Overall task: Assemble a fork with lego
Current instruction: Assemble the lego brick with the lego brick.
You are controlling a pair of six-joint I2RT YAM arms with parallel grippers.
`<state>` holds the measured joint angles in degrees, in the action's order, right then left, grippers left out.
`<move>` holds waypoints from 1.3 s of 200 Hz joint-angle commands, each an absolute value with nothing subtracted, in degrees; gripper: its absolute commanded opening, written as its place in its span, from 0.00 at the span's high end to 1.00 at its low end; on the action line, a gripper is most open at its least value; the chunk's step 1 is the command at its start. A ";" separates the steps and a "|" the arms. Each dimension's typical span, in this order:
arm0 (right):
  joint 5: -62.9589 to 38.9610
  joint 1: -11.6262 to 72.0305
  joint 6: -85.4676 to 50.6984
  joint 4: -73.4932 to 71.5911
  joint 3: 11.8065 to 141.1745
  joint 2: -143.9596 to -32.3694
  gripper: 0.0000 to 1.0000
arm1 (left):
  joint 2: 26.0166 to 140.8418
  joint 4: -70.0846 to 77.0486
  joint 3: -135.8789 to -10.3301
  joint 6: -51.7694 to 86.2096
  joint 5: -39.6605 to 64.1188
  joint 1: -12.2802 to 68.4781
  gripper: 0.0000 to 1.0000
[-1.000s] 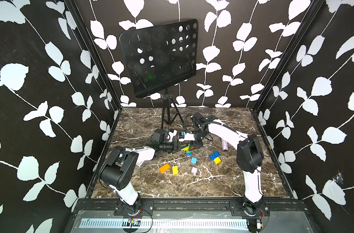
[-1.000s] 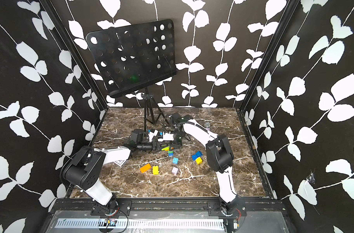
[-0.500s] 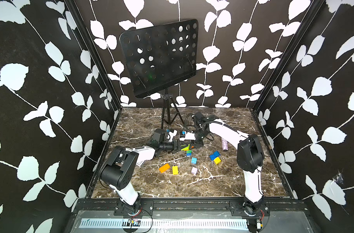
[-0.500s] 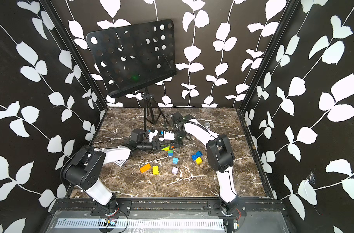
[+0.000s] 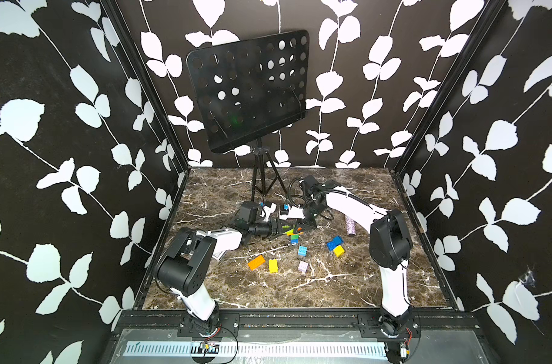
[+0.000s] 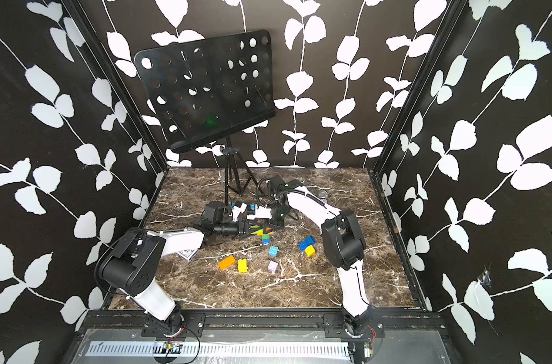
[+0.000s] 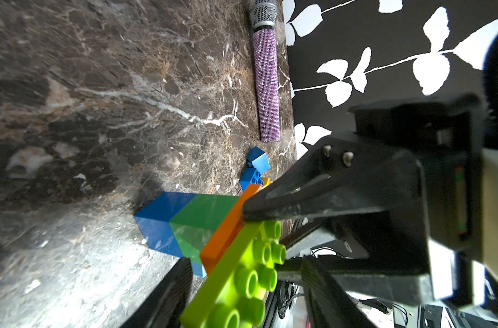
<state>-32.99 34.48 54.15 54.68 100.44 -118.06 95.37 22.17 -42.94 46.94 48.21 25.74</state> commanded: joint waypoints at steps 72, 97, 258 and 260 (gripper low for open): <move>-33.61 34.64 54.96 55.51 98.83 -116.10 0.68 | 95.71 18.46 -43.59 44.03 47.31 25.91 0.39; -33.15 34.48 55.10 55.36 98.40 -116.02 0.68 | 95.71 17.07 -43.99 43.18 46.76 25.93 0.40; -34.17 33.75 52.24 52.14 96.03 -113.19 0.69 | 95.62 17.93 -44.62 43.80 46.88 25.93 0.37; -34.05 33.77 52.11 51.95 95.95 -113.24 0.69 | 95.69 17.86 -44.64 43.78 46.79 25.93 0.37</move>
